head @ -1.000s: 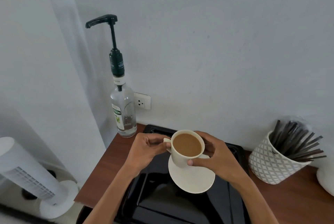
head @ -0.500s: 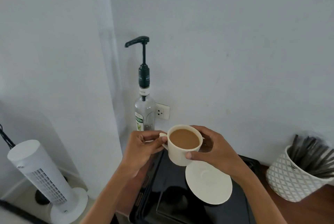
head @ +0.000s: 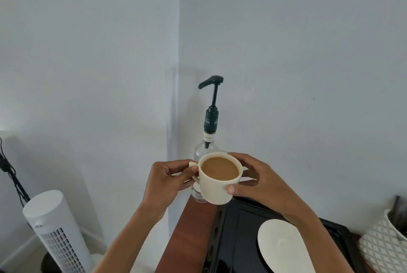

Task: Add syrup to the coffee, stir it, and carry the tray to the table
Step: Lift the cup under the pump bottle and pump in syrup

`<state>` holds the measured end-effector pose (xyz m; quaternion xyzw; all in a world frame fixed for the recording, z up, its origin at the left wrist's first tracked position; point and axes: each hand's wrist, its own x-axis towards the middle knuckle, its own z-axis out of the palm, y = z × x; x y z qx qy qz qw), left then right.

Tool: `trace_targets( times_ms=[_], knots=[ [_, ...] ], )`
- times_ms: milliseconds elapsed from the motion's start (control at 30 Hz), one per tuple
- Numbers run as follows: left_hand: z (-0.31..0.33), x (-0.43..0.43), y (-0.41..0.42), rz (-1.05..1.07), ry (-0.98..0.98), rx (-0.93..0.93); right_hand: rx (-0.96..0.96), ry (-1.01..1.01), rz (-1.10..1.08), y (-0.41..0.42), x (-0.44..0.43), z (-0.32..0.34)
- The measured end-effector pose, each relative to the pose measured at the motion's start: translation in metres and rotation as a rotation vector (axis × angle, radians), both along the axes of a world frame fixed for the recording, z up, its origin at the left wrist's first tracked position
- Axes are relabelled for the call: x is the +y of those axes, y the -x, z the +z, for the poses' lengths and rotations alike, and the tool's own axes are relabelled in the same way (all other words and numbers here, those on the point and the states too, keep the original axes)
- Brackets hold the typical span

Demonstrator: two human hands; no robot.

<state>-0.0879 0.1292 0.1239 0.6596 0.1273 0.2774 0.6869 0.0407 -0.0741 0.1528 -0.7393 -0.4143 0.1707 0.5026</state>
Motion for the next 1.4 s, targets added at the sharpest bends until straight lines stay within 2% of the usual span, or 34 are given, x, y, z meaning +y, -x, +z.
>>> trace_targets(
  times_ms=[433,800,967,1033,1133,1233,1300,1400],
  knots=[
    [0.017,0.046,0.011,-0.044,0.094,-0.007,-0.04,-0.083,-0.021,0.019,0.045,0.015],
    [0.022,0.053,0.006,-0.006,0.074,-0.04,-0.029,-0.06,-0.054,0.012,0.056,0.022],
    [0.025,0.058,-0.002,0.01,0.091,-0.06,0.005,0.014,0.031,-0.002,0.06,0.036],
    [0.028,0.063,-0.006,0.018,0.1,-0.07,-0.026,0.048,-0.003,-0.014,0.06,0.051],
    [0.034,0.071,-0.012,0.024,0.115,-0.091,-0.071,-0.101,-0.228,-0.036,0.063,0.088],
    [0.041,0.078,-0.017,0.019,0.119,-0.114,-0.334,-0.205,-0.436,-0.048,0.076,0.131],
    [0.045,0.083,-0.021,0.02,0.117,-0.129,-0.478,-0.166,-0.484,-0.052,0.092,0.154],
    [0.051,0.088,-0.028,0.01,0.111,-0.147,-0.503,0.086,-0.459,-0.056,0.125,0.175]
  ],
)
